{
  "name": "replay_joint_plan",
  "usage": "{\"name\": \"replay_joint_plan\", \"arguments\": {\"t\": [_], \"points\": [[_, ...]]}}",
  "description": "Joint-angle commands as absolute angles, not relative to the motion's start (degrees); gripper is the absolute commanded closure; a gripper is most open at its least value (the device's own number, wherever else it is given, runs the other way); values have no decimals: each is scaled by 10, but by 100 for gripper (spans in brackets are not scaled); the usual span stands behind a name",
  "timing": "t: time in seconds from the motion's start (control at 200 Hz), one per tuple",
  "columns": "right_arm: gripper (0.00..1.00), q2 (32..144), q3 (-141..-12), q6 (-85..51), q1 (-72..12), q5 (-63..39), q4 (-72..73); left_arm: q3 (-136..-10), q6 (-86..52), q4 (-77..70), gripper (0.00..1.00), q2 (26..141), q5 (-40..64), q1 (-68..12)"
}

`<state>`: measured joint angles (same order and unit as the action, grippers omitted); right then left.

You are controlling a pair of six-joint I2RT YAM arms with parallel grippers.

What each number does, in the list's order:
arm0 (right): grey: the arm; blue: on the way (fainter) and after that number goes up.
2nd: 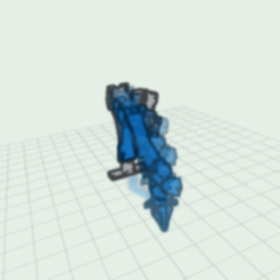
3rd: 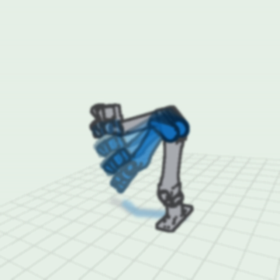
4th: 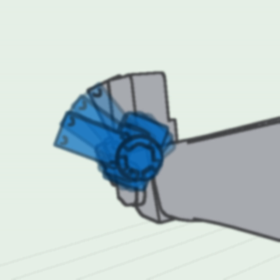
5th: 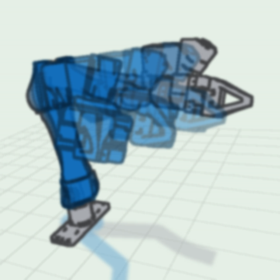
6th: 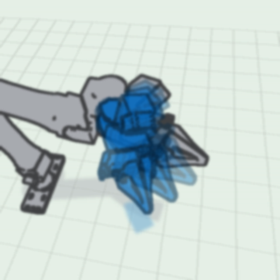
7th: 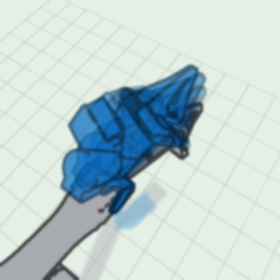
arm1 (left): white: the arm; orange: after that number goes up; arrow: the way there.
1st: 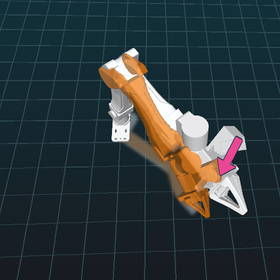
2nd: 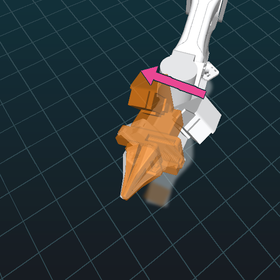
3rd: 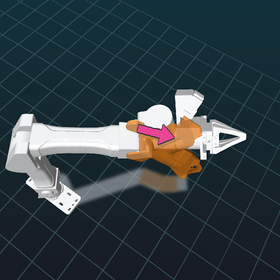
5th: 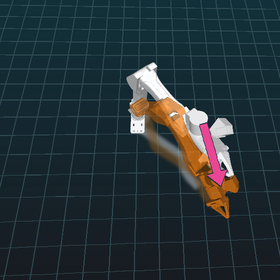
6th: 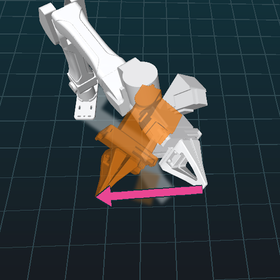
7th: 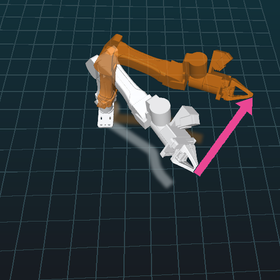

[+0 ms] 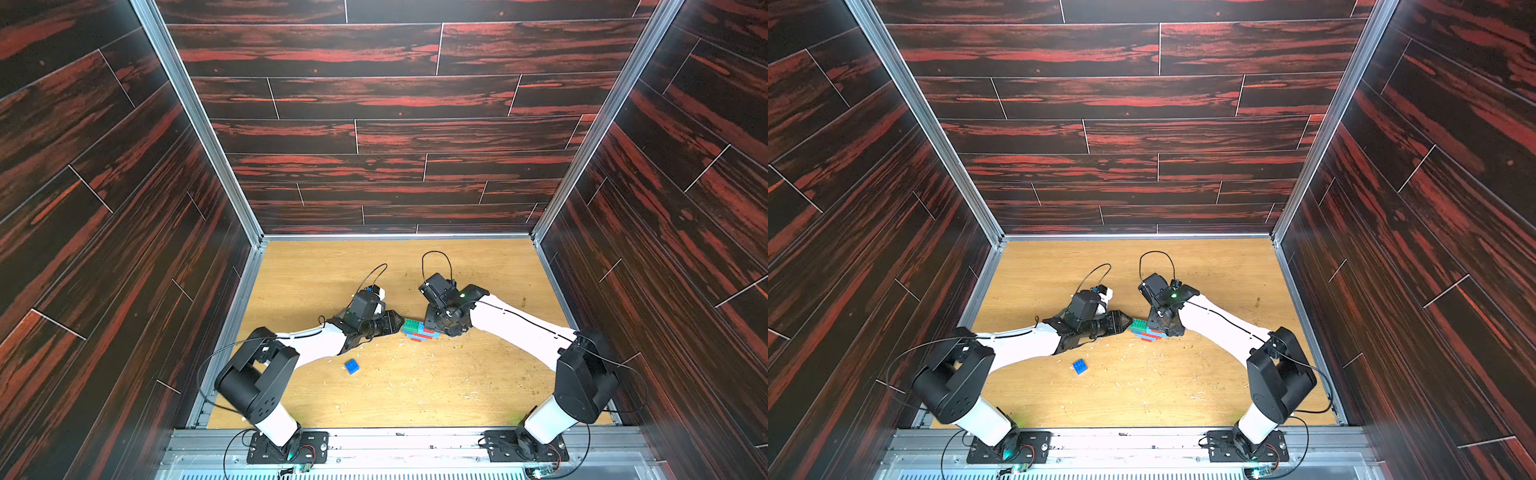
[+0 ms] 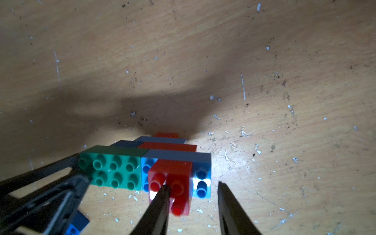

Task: Assemble a heart with lego
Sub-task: Assemble the lego brick with the lego brick, then pick up the lego brick from the center of the board.

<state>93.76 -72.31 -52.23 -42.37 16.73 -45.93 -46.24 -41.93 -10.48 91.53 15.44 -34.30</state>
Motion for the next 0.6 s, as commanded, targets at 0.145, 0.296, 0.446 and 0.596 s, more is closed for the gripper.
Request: {"name": "replay_joint_plan", "arguments": {"t": [0.145,0.296,0.446,0.596], "points": [[52,905,-769,-473,-427,171,-486,-491,-356,85,39,784,46,-336],[50,871,-773,-428,-446,180,-485,-521,-363,331,37,720,-94,-334],[46,843,-738,-378,-449,151,-460,-519,-430,512,34,678,-153,-348],[39,842,-735,-340,-443,197,-476,-484,-493,530,34,705,-155,-379]]}}
